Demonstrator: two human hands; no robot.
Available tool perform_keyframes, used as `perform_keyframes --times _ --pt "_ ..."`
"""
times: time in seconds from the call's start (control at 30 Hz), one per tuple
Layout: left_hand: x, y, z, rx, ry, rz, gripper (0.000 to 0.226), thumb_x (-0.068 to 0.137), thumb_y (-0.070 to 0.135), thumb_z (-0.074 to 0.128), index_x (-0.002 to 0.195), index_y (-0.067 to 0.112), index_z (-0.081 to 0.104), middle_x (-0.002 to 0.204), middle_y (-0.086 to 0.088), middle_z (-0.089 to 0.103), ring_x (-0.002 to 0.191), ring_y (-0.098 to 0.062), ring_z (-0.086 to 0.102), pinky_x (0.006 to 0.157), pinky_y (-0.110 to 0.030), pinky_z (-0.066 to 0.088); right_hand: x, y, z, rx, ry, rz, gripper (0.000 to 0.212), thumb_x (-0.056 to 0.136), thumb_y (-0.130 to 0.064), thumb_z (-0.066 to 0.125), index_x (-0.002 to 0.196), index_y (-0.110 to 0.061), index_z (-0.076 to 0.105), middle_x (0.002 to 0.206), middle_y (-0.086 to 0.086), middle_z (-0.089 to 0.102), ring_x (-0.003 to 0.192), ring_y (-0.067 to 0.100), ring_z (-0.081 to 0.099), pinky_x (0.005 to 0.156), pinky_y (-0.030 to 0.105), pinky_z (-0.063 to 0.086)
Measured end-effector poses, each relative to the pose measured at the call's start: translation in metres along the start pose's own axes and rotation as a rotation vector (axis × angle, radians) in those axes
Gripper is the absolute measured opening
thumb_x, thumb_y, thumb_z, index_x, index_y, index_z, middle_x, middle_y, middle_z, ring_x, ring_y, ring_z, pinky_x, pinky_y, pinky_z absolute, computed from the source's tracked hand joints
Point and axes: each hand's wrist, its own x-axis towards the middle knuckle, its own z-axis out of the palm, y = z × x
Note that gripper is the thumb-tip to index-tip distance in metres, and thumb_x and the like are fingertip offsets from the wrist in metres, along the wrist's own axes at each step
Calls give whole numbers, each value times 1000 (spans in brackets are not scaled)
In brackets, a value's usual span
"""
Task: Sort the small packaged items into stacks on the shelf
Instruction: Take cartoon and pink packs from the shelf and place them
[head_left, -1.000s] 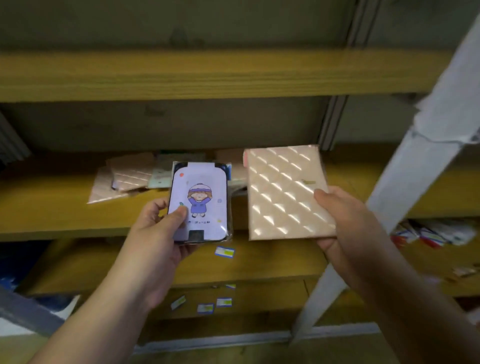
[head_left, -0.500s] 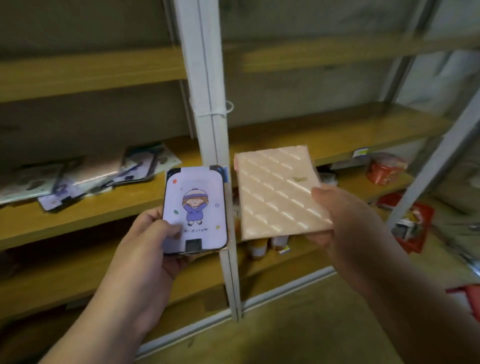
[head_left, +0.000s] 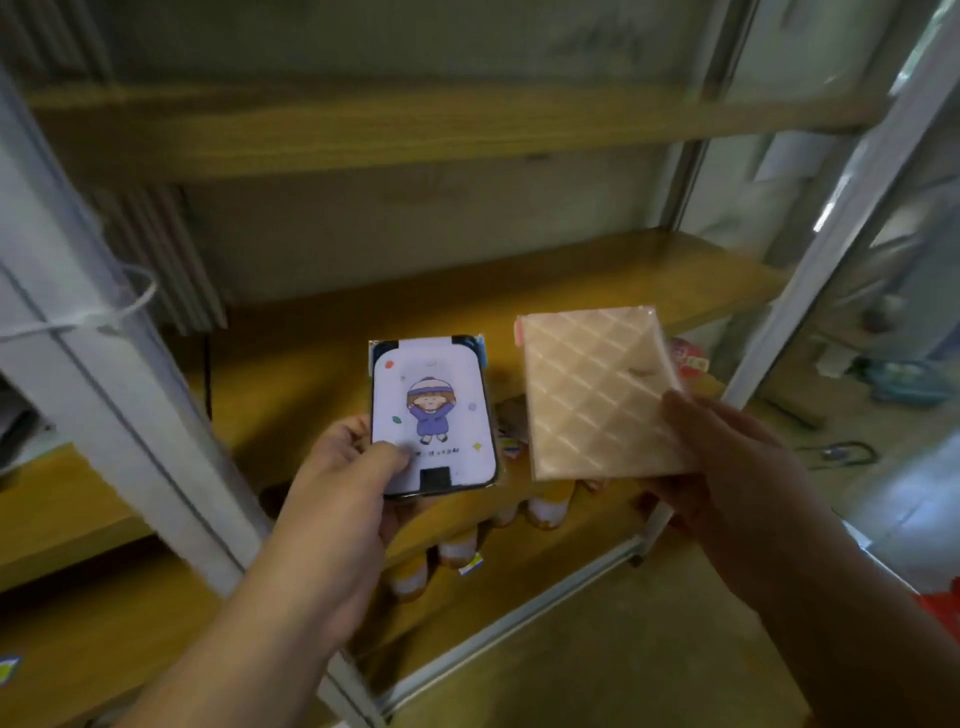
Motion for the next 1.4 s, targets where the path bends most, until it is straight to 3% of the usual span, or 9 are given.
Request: perform_keyframes --times 0.1,0.23,0.37,0.47,0.6,0.7,0.93,1.23,1.4 --pt "59 -1 30 18 1 -40 28 96 10 58 123 18 56 102 -9 78 94 -27 75 86 -49 59 42 -15 -13 -8 3 5 16 84 -32 65 85 -27 80 87 2 78 79 18 75 61 29 59" --pt "126 1 64 92 85 -44 29 97 10 57 125 20 55 111 -6 74 98 -24 73 87 -46 59 93 -27 -34 16 22 15 19 83 -32 63 73 -33 80 85 0 77 80 17 75 62 26 59" --pt "178 2 88 160 142 -77 19 99 13 55 114 26 54 110 -3 68 100 -23 69 91 -43 57 150 -25 -53 28 17 82 24 94 -28 60 111 -16 72 106 12 71 84 20 70 57 23 55" --pt "200 -6 108 221 184 -81 14 101 15 53 109 26 57 112 -2 67 103 -23 66 95 -45 54 194 -23 -58 -29 -16 38 21 97 -19 59 113 -8 67 96 5 70 77 8 68 54 16 52" --pt "212 -20 128 514 339 27 20 102 27 51 121 26 52 114 3 61 99 -14 59 74 -31 46 246 -24 -57 -52 -150 36 24 97 -19 59 84 -19 78 74 -4 76 65 7 71 51 22 53" --pt "217 -26 136 821 441 112 21 101 18 46 121 23 50 124 -5 47 90 -13 50 66 -25 37 282 -22 -62 -81 -203 152 16 95 -23 62 91 -19 77 82 3 77 66 14 71 48 25 50" --pt "205 -42 162 1179 655 161 67 98 35 56 155 21 24 157 -12 27 142 -35 23 111 -48 28 344 -17 -78 -353 -385 22 16 97 -30 58 107 -27 70 93 -9 77 71 9 69 48 20 47" --pt "181 -63 187 1160 623 285 68 96 45 53 155 28 24 156 1 26 141 -20 22 112 -42 26 395 -26 -83 -808 -467 -187 16 94 -36 59 80 -30 59 85 -16 70 48 14 67 48 28 50" --pt "171 -67 194 1143 671 282 65 96 45 53 153 26 29 155 0 28 141 -19 22 110 -37 24 399 -31 -91 -1258 -423 -464 36 86 -59 57 82 -23 60 87 -6 62 75 17 60 67 33 51"
